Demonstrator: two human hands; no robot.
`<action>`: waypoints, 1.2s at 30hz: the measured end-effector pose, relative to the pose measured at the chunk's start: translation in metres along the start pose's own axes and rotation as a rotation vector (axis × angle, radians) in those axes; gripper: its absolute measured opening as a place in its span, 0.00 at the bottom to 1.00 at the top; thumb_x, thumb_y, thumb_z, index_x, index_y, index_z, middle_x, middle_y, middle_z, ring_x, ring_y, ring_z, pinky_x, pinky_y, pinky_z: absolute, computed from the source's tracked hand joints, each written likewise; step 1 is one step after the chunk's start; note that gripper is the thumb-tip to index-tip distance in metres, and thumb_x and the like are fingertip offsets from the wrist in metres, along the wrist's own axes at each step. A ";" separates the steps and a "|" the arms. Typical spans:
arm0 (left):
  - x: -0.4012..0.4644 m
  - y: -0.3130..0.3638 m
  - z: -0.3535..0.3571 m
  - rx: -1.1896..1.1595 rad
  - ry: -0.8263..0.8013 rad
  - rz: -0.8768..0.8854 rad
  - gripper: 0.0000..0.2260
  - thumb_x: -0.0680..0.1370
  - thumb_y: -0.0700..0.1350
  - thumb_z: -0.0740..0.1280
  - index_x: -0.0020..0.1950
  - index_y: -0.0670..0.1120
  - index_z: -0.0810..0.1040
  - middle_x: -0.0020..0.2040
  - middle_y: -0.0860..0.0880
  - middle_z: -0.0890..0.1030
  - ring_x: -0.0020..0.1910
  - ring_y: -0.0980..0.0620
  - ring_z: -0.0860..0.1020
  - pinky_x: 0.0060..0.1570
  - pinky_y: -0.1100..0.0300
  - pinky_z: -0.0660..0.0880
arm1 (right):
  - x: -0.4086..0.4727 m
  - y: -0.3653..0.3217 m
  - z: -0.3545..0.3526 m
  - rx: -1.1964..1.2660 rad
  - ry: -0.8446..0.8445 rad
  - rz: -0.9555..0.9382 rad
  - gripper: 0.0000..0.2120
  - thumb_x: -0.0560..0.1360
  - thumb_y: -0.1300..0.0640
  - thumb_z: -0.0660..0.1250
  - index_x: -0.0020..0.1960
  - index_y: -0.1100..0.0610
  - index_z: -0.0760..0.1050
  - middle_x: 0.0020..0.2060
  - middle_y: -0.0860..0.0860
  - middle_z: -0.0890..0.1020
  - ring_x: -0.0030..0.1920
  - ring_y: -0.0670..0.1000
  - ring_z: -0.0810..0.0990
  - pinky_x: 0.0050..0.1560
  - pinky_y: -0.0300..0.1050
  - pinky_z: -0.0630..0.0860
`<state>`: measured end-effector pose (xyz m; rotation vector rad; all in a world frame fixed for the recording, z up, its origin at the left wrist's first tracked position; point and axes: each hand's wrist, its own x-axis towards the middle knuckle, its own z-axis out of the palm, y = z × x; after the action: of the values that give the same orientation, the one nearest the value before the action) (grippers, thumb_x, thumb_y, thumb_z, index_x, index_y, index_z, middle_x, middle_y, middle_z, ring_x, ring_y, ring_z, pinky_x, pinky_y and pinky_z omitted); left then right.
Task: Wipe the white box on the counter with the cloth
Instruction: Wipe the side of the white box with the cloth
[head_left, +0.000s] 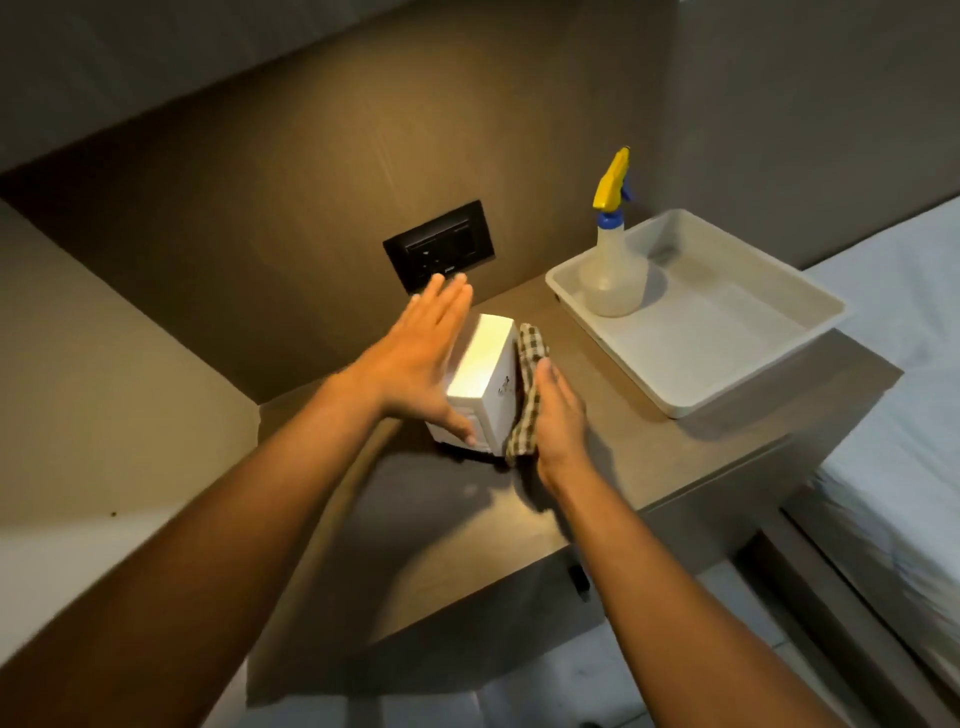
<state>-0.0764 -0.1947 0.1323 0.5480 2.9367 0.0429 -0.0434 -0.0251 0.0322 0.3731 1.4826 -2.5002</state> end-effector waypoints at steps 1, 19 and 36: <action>0.009 -0.003 -0.003 0.018 -0.087 0.036 0.75 0.56 0.74 0.79 0.84 0.44 0.35 0.85 0.47 0.36 0.82 0.47 0.33 0.81 0.44 0.37 | -0.003 0.003 0.005 -0.024 -0.017 -0.011 0.18 0.82 0.44 0.57 0.63 0.52 0.75 0.52 0.55 0.83 0.52 0.55 0.83 0.53 0.53 0.82; 0.016 0.002 0.009 -0.071 -0.128 -0.063 0.72 0.57 0.69 0.82 0.84 0.44 0.40 0.84 0.48 0.48 0.82 0.45 0.44 0.79 0.43 0.50 | -0.018 0.034 0.014 -0.343 -0.046 -0.229 0.23 0.82 0.40 0.49 0.76 0.40 0.61 0.75 0.51 0.67 0.75 0.54 0.65 0.73 0.59 0.65; 0.018 0.001 0.010 -0.050 -0.112 -0.087 0.73 0.57 0.70 0.81 0.84 0.42 0.40 0.84 0.45 0.48 0.82 0.43 0.45 0.80 0.45 0.47 | 0.004 0.038 0.021 -0.218 -0.054 -0.252 0.24 0.80 0.36 0.51 0.75 0.37 0.61 0.73 0.47 0.70 0.71 0.50 0.70 0.61 0.44 0.76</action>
<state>-0.0910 -0.1877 0.1201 0.4010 2.8380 0.0731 -0.0377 -0.0619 0.0098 0.0855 1.8588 -2.4697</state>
